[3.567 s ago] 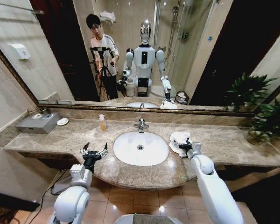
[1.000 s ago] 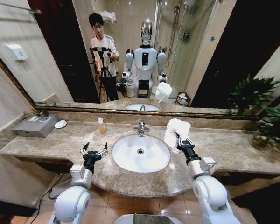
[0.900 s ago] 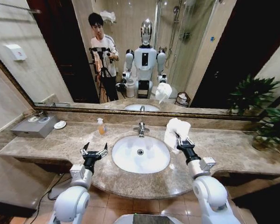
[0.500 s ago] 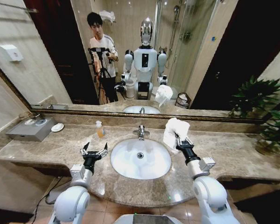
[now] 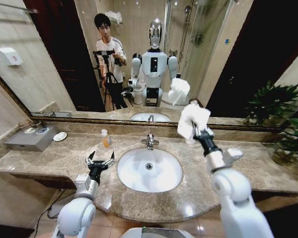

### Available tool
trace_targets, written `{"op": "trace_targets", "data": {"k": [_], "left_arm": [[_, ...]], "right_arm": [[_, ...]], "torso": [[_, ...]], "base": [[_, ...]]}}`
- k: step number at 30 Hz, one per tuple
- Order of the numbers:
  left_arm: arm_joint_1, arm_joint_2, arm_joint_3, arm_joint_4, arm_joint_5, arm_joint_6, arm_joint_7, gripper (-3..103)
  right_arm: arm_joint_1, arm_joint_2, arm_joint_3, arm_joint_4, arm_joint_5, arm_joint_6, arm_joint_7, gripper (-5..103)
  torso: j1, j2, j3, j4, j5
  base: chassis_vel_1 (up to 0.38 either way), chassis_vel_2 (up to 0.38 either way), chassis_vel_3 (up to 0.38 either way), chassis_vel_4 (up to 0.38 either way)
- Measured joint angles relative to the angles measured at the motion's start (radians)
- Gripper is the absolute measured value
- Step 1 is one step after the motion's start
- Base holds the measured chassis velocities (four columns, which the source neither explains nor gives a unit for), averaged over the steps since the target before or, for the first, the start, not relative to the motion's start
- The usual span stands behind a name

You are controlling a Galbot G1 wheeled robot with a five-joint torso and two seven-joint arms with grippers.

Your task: Pick up the towel from the sink counter and wipe the mirror surface.

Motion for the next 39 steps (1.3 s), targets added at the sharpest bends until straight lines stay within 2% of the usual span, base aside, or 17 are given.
{"op": "trace_targets", "data": {"k": [1, 5, 6, 9, 14, 16, 21, 25, 30, 33, 39], "left_arm": [[0.0, 0.0, 0.0, 0.0, 0.0, 0.0, 0.0, 100], [0.0, 0.0, 0.0, 0.0, 0.0, 0.0, 0.0, 100], [0.0, 0.0, 0.0, 0.0, 0.0, 0.0, 0.0, 100], [0.0, 0.0, 0.0, 0.0, 0.0, 0.0, 0.0, 100], [0.0, 0.0, 0.0, 0.0, 0.0, 0.0, 0.0, 100], [0.0, 0.0, 0.0, 0.0, 0.0, 0.0, 0.0, 100], [0.0, 0.0, 0.0, 0.0, 0.0, 0.0, 0.0, 100], [0.0, 0.0, 0.0, 0.0, 0.0, 0.0, 0.0, 100], [0.0, 0.0, 0.0, 0.0, 0.0, 0.0, 0.0, 100], [0.0, 0.0, 0.0, 0.0, 0.0, 0.0, 0.0, 100], [0.0, 0.0, 0.0, 0.0, 0.0, 0.0, 0.0, 100]], "right_arm": [[0.0, 0.0, 0.0, 0.0, 0.0, 0.0, 0.0, 13], [0.187, -0.077, -0.016, -0.062, 0.122, -0.054, 0.032, 13], [0.187, -0.077, -0.016, -0.062, 0.122, -0.054, 0.032, 13], [0.368, -0.127, -0.039, -0.117, 0.224, -0.092, 0.062, 13], [0.467, -0.15, -0.059, -0.159, 0.272, -0.107, 0.064, 13], [0.533, -0.153, -0.102, -0.194, 0.289, -0.115, 0.064, 13], [0.612, -0.119, -0.186, -0.261, 0.272, -0.115, 0.067, 13], [0.586, -0.09, -0.223, -0.29, 0.24, -0.109, 0.061, 13], [0.502, -0.068, -0.23, -0.293, 0.213, -0.105, 0.037, 13], [0.455, -0.058, -0.237, -0.294, 0.165, -0.093, 0.007, 13], [0.519, -0.06, -0.246, -0.308, 0.176, -0.092, 0.025, 13]], "torso": [[0.0, 0.0, 0.0, 0.0, 0.0], [0.0, 0.0, 0.0, -0.0001, 0.0], [0.0, 0.0, 0.0, -0.0001, 0.0], [0.0, 0.0, 0.0, 0.0, -0.0003], [0.0, 0.0, 0.0, -0.0001, -0.0004], [0.0, 0.0, 0.0, -0.0003, 0.0], [0.0, 0.0, 0.0, 0.0003, -0.0005], [0.0, 0.0, 0.0, 0.0003, -0.0006], [0.0, 0.0, 0.0, -0.0005, 0.0001], [0.0, 0.0, 0.0, -0.0003, 0.0], [0.0, 0.0, 0.0, 0.0001, -0.0004]], "base": [[0.0, 0.0, 0.0, 0.0], [0.0, 0.0, 0.0, 0.0], [0.0, 0.0, 0.0, 0.0], [0.0, 0.0, 0.0, 0.0], [0.0, 0.0, 0.0, 0.0], [0.0, 0.0, 0.0, 0.0], [0.0, 0.0, 0.0, 0.0], [0.0, 0.0, 0.0, 0.0], [0.0, 0.0, 0.0, 0.0], [0.0, 0.0, 0.0, 0.0], [0.0, 0.0, 0.0, 0.0]]}}
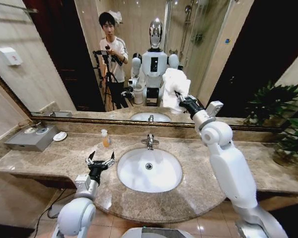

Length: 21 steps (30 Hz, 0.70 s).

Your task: Pick up the towel from the sink counter and wipe the mirror surface.

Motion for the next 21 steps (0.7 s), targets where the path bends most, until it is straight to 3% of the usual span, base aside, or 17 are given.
{"op": "trace_targets", "data": {"k": [10, 17, 21], "left_arm": [[0.0, 0.0, 0.0, 0.0, 0.0, 0.0, 0.0, 100], [0.0, 0.0, 0.0, 0.0, 0.0, 0.0, 0.0, 100], [0.0, 0.0, 0.0, 0.0, 0.0, 0.0, 0.0, 100]], "right_arm": [[0.207, -0.032, -0.01, -0.027, 0.078, -0.024, 0.041, 13], [0.081, -0.001, -0.035, -0.052, 0.046, -0.017, 0.029, 13], [-0.01, 0.023, -0.035, -0.058, -0.032, 0.002, -0.01, 13]], "torso": [[0.0, 0.0, 0.0, -0.0001, -0.0002], [0.0, 0.0, 0.0, -0.0003, 0.0005], [0.0, 0.0, 0.0, -0.0003, 0.0005]], "base": [[0.0, 0.0, 0.0, 0.0], [0.0, 0.0, 0.0, 0.0], [0.0, 0.0, 0.0, 0.0]]}}
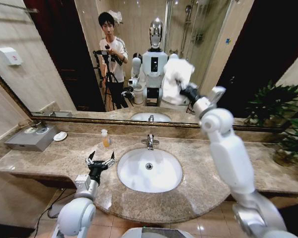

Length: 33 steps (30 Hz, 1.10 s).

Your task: Pick up the towel from the sink counter and wipe the mirror surface.

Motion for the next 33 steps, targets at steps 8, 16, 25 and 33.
{"op": "trace_targets", "data": {"k": [8, 16, 25, 33], "left_arm": [[0.0, 0.0, 0.0, 0.0, 0.0, 0.0, 0.0, 100], [0.0, 0.0, 0.0, 0.0, 0.0, 0.0, 0.0, 100], [0.0, 0.0, 0.0, 0.0, 0.0, 0.0, 0.0, 100], [0.0, 0.0, 0.0, 0.0, 0.0, 0.0, 0.0, 100]], "right_arm": [[0.091, -0.015, -0.001, 0.01, 0.037, -0.004, 0.029, 13], [0.237, -0.048, 0.015, 0.03, 0.101, -0.016, 0.072, 13], [0.043, -0.026, 0.009, -0.005, 0.05, -0.008, 0.036, 13], [-0.019, -0.013, 0.019, 0.004, 0.026, 0.0, 0.026, 13]], "torso": [[0.0, 0.0, 0.0, 0.0002, -0.0005], [0.0, 0.0, 0.0, 0.0001, -0.0007], [0.0, 0.0, 0.0, 0.0, 0.0001], [0.0, 0.0, 0.0, 0.0, -0.0002]], "base": [[0.0, 0.0, 0.0, 0.0], [0.0, 0.0, 0.0, 0.0], [0.0, 0.0, 0.0, 0.0], [0.0, 0.0, 0.0, 0.0]]}}
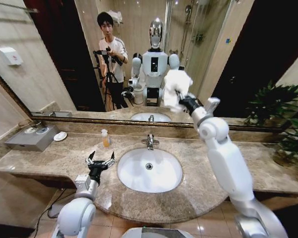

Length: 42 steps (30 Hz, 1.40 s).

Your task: Pick up the towel from the sink counter and wipe the mirror surface.

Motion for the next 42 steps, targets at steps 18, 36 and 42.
{"op": "trace_targets", "data": {"k": [18, 36, 42], "left_arm": [[0.0, 0.0, 0.0, 0.0, 0.0, 0.0, 0.0, 100], [0.0, 0.0, 0.0, 0.0, 0.0, 0.0, 0.0, 100], [0.0, 0.0, 0.0, 0.0, 0.0, 0.0, 0.0, 100]], "right_arm": [[0.063, -0.021, 0.046, -0.005, 0.046, -0.001, 0.016, 13], [0.13, -0.028, 0.058, 0.033, 0.076, 0.006, 0.03, 13], [0.15, -0.051, 0.075, 0.048, 0.135, -0.01, 0.036, 13]], "torso": [[0.0, 0.0, 0.0, 0.0002, 0.0002], [0.0, 0.0, 0.0, 0.0004, -0.0003], [0.0, 0.0, 0.0, 0.0, -0.0001]], "base": [[0.0, 0.0, 0.0, 0.0], [0.0, 0.0, 0.0, 0.0], [0.0, 0.0, 0.0, 0.0]]}}
